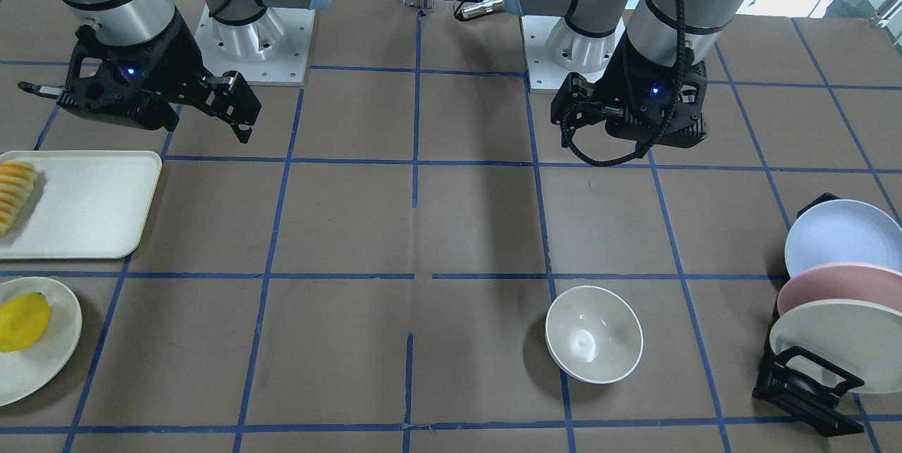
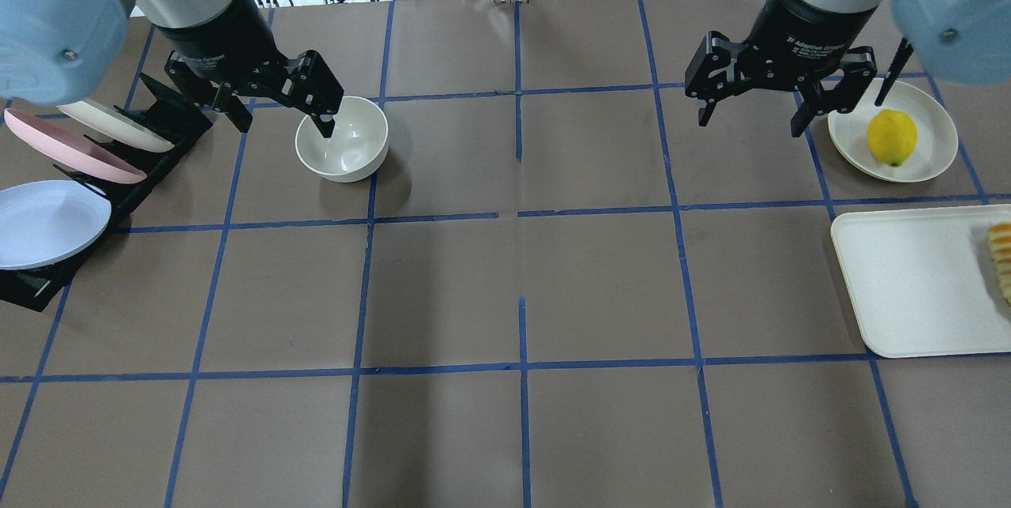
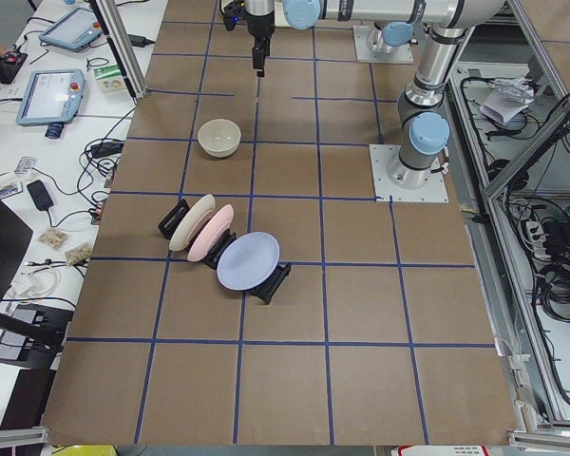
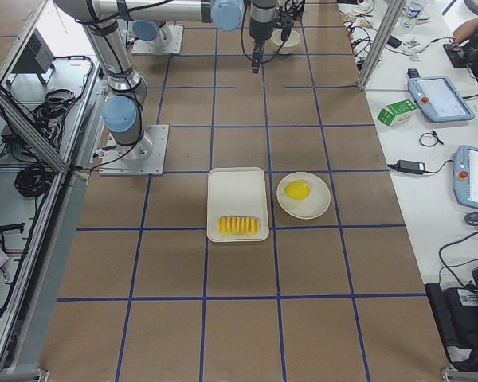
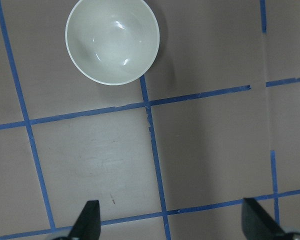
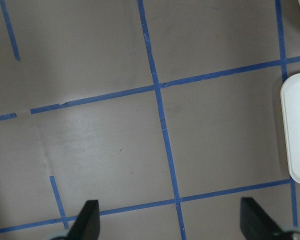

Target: Place bowl and put lemon in it

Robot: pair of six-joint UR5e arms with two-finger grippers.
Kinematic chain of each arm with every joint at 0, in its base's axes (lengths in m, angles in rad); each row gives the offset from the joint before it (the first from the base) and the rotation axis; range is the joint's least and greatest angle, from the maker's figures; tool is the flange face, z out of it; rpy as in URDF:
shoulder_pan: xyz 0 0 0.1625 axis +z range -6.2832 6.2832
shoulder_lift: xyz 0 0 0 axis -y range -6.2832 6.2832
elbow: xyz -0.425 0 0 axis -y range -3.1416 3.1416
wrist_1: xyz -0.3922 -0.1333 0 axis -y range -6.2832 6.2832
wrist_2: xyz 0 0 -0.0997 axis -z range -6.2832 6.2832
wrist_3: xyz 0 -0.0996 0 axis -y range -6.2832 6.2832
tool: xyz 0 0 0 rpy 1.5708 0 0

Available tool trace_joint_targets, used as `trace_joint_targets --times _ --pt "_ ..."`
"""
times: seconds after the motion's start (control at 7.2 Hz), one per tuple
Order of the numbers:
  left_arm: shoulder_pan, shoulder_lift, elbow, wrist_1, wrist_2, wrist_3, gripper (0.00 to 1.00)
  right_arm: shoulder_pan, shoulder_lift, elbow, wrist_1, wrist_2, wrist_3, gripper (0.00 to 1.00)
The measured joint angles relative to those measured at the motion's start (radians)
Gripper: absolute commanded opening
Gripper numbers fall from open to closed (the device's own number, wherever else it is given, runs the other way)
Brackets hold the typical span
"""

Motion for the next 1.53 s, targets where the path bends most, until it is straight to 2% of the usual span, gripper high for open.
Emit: trace_joint_targets --times 0.56,0.83,0.97,1.11,1.39,1.53 --pt "0.015 -0.017 -0.005 0.032 0.001 0.009 0.98 -0.005 0.005 0.002 -0.005 -0.001 -0.002 1.0" --pt "0.08 -0.116 -0.015 0.155 -0.006 0.019 0.95 -0.037 0.026 0.003 -0.009 -0.023 -0.049 1.0" --pt "0.107 -0.183 -0.011 0.214 -0.009 0.026 0.95 -0.072 0.047 0.003 -0.019 -0.074 -0.089 1.0" --pt "0.133 -0.247 -0.009 0.267 -0.012 0.037 0.94 -0.123 0.087 0.003 -0.061 -0.118 -0.117 1.0" --pt "0.181 -0.359 -0.023 0.372 -0.015 0.068 0.93 -0.236 0.175 0.0 -0.172 -0.135 -0.195 1.0" --pt "0.191 -0.414 -0.028 0.42 -0.015 0.075 0.86 -0.281 0.215 -0.002 -0.235 -0.133 -0.283 1.0"
